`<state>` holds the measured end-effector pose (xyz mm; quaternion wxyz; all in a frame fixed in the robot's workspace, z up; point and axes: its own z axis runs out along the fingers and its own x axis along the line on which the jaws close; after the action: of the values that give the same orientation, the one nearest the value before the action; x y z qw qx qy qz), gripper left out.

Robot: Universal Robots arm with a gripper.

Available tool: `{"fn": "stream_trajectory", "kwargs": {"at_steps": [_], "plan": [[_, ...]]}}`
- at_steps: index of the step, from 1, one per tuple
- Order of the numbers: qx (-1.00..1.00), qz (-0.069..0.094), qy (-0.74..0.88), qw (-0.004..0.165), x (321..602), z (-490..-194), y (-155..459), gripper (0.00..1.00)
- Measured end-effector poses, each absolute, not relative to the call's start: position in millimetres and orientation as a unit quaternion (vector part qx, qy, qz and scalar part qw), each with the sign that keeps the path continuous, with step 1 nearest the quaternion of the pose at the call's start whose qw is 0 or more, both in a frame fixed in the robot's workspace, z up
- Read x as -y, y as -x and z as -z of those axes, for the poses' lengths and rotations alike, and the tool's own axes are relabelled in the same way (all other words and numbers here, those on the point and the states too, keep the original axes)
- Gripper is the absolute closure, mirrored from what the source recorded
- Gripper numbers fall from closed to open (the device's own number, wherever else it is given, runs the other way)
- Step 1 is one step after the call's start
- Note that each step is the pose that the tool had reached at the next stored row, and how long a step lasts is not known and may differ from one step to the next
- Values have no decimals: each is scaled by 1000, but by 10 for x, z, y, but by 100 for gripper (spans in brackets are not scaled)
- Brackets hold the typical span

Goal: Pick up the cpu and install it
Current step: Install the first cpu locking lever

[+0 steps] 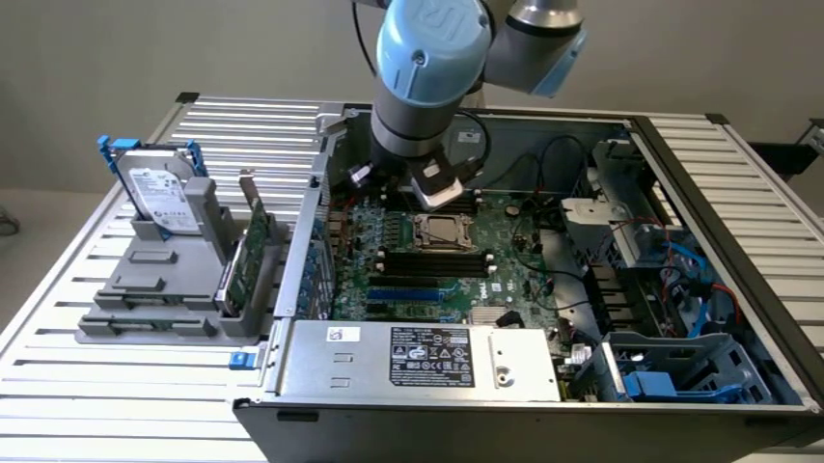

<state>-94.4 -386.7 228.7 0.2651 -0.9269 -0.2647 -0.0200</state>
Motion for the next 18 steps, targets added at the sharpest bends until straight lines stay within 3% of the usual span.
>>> {"fn": "stream_trajectory", "kwargs": {"at_steps": [7,18], "plan": [[238,32,929,281,3867,-2287,946,89],[194,53,939,280,3865,-2286,944,89]]}}
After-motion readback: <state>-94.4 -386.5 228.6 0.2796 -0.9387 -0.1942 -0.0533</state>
